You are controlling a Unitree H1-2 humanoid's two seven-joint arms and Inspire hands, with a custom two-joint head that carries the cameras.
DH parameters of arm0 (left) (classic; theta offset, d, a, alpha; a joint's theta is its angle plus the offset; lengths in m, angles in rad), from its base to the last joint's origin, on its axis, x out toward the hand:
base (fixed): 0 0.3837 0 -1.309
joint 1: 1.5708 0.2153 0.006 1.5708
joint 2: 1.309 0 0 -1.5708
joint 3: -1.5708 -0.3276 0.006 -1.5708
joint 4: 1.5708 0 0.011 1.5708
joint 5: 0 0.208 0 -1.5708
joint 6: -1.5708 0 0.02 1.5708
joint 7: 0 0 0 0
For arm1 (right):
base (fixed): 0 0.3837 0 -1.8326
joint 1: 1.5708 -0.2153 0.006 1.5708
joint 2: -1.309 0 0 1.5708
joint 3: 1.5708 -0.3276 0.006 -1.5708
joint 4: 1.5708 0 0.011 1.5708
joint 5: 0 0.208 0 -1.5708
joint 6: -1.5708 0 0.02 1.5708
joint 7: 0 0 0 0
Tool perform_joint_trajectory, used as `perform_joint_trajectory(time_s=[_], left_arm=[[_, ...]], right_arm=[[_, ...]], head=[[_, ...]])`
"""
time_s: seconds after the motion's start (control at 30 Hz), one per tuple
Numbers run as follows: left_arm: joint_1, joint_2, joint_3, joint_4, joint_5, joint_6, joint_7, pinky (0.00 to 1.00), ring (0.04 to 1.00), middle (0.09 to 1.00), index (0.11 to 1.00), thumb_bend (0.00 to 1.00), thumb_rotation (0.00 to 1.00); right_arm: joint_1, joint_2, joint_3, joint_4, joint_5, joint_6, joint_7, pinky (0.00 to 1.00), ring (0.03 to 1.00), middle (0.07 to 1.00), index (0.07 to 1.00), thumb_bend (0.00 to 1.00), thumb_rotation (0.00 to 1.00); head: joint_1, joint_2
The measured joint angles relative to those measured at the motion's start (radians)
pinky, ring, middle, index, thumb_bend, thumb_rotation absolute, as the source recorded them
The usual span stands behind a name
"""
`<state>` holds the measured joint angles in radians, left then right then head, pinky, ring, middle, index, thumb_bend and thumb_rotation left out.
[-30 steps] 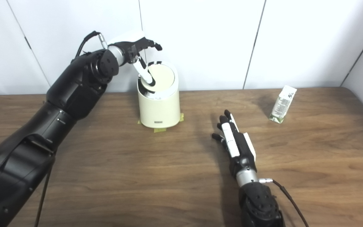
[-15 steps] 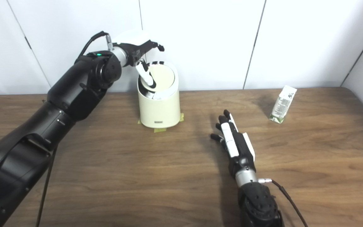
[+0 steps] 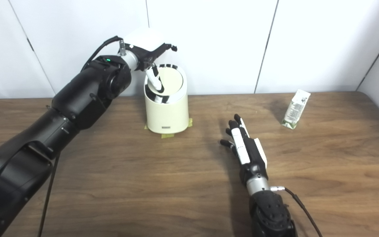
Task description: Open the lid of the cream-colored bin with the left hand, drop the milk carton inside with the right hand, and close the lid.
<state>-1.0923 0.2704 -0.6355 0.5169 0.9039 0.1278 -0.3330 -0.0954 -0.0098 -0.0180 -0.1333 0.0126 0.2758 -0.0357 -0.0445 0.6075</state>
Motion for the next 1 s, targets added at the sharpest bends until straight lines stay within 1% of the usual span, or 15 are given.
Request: perform_joint_trajectory(time_s=[0.1,0.13,0.2,0.3,0.37,0.43,0.47,0.53,0.6,0.67,0.7,0.77,0.87,0.93,1.0], left_arm=[[0.006,0.000,0.012,-0.019,-0.001,0.006,-0.023,0.91,0.939,0.907,0.876,0.92,0.06],[0.010,-0.001,0.023,-0.027,-0.006,0.012,-0.033,0.89,0.933,0.908,0.873,0.92,0.05],[0.021,-0.004,0.055,-0.035,-0.031,0.017,-0.042,0.85,0.918,0.904,0.865,0.93,0.05],[0.030,-0.010,0.133,-0.038,-0.110,0.058,-0.090,0.88,0.941,0.943,0.873,0.88,0.02],[0.033,-0.012,0.206,-0.042,-0.188,0.095,-0.127,0.81,0.899,0.916,0.873,0.83,0.12],[0.038,-0.006,0.271,-0.057,-0.247,0.116,-0.149,0.76,0.866,0.893,0.871,0.81,0.19],[0.040,-0.001,0.298,-0.065,-0.278,0.128,-0.151,0.73,0.840,0.872,0.863,0.81,0.23],[0.042,0.019,0.331,-0.079,-0.310,0.139,-0.149,0.71,0.830,0.862,0.854,0.78,0.28],[0.074,0.036,0.385,-0.149,-0.338,0.165,-0.134,0.70,0.829,0.858,0.847,0.74,0.34],[0.114,0.041,0.428,-0.203,-0.361,0.178,-0.099,0.69,0.811,0.845,0.845,0.67,0.43],[0.140,0.040,0.446,-0.226,-0.368,0.180,-0.075,0.69,0.806,0.841,0.844,0.66,0.44],[0.198,0.036,0.485,-0.260,-0.399,0.182,-0.044,0.71,0.796,0.820,0.834,0.57,0.47],[0.296,0.021,0.536,-0.323,-0.460,0.213,-0.022,0.77,0.830,0.847,0.837,0.46,0.59],[0.366,0.001,0.580,-0.368,-0.507,0.229,-0.006,0.78,0.845,0.865,0.850,0.42,0.71],[0.430,-0.029,0.626,-0.415,-0.555,0.252,0.027,0.79,0.858,0.882,0.868,0.42,0.78]], right_arm=[[0.003,-0.002,0.000,-0.013,0.000,0.000,0.000,0.78,0.928,0.958,0.983,0.58,0.92],[0.003,-0.003,0.000,-0.014,0.000,0.000,0.000,0.79,0.928,0.957,0.983,0.58,0.92],[0.003,-0.007,0.000,-0.014,0.000,0.000,0.000,0.79,0.928,0.956,0.982,0.59,0.92],[0.003,-0.011,0.000,-0.014,-0.002,0.000,0.000,0.77,0.926,0.956,0.982,0.59,0.93],[0.004,-0.012,0.000,-0.014,-0.004,0.001,0.000,0.76,0.917,0.949,0.977,0.59,0.93],[0.004,-0.013,0.000,-0.016,-0.007,0.002,0.000,0.76,0.915,0.947,0.975,0.59,0.92],[0.004,-0.013,0.000,-0.018,-0.007,0.002,0.000,0.76,0.915,0.947,0.974,0.58,0.92],[0.004,-0.013,0.000,-0.018,-0.006,0.002,0.000,0.77,0.913,0.946,0.974,0.58,0.92],[0.004,-0.013,0.000,-0.021,-0.006,0.003,0.001,0.77,0.912,0.947,0.973,0.57,0.92],[0.005,-0.016,-0.003,-0.024,-0.006,0.008,0.000,0.76,0.909,0.946,0.968,0.57,0.92],[0.005,-0.017,-0.004,-0.026,-0.006,0.011,0.000,0.76,0.909,0.946,0.967,0.57,0.92],[0.005,-0.017,-0.006,-0.029,-0.006,0.014,0.000,0.77,0.912,0.948,0.971,0.57,0.93],[0.007,-0.018,-0.008,-0.038,-0.007,0.027,-0.001,0.77,0.911,0.945,0.976,0.55,0.92],[0.007,-0.023,-0.009,-0.041,-0.006,0.032,0.001,0.78,0.918,0.950,0.981,0.55,0.90],[0.008,-0.034,-0.013,-0.042,-0.005,0.032,0.003,0.79,0.920,0.954,0.984,0.55,0.84]], head=[[0.002,0.005],[0.003,0.005],[0.003,0.005],[-0.002,0.006],[-0.002,0.008],[-0.002,0.008],[-0.002,0.008],[-0.002,0.009],[-0.003,0.009],[-0.002,0.011],[-0.002,0.011],[-0.002,0.009],[-0.006,0.012],[-0.003,0.012],[-0.005,0.012]])
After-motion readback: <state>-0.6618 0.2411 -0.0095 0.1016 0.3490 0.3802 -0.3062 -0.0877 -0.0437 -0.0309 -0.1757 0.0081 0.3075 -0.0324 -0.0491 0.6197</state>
